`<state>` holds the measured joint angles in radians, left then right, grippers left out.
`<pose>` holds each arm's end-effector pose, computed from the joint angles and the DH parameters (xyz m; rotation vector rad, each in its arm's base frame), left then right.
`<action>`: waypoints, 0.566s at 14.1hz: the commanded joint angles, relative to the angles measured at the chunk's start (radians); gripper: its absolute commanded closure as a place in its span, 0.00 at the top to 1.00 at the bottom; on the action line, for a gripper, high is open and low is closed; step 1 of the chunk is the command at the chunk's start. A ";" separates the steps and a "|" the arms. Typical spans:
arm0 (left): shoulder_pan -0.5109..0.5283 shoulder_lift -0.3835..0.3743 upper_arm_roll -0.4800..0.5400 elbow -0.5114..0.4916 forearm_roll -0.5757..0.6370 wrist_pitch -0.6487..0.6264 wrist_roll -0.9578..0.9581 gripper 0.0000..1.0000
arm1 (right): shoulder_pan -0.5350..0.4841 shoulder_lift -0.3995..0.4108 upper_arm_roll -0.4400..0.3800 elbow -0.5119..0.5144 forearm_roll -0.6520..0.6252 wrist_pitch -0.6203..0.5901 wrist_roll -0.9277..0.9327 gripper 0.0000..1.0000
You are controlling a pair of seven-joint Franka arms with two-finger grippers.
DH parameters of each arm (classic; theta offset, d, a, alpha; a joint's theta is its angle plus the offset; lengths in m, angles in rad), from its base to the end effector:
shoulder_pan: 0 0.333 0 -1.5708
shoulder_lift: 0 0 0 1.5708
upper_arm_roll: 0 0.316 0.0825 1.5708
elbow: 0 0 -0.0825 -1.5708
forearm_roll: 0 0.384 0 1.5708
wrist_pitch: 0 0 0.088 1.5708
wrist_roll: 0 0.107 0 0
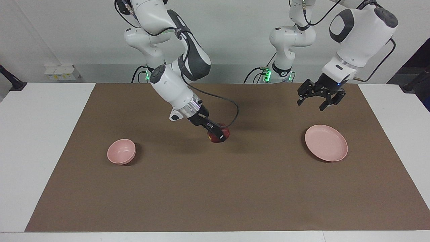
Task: Move apple from plate to bowl
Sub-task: 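Carry the apple with the right gripper while the left gripper withdraws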
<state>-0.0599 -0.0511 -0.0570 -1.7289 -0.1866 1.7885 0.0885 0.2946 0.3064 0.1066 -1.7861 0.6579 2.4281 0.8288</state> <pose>0.5506 -0.0814 0.5986 2.9432 -0.2585 0.1598 0.6151 0.2567 0.4192 -2.2833 1.0649 0.0655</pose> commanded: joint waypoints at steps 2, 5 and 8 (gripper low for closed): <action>0.003 0.003 0.000 0.141 0.107 -0.138 0.020 1.00 | -0.092 0.005 0.007 0.013 -0.142 -0.046 -0.167 0.00; 0.006 0.013 0.002 0.218 0.115 -0.222 0.033 1.00 | -0.149 0.025 0.007 0.034 -0.349 -0.078 -0.256 0.00; 0.003 0.016 0.017 0.224 0.159 -0.231 0.062 1.00 | -0.198 0.031 0.005 0.034 -0.510 -0.081 -0.374 0.00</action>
<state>-0.0587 -0.0535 -0.0473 -1.5367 -0.0725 1.5918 0.1200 0.1371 0.3253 0.1052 -1.7781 0.2366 2.3684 0.5359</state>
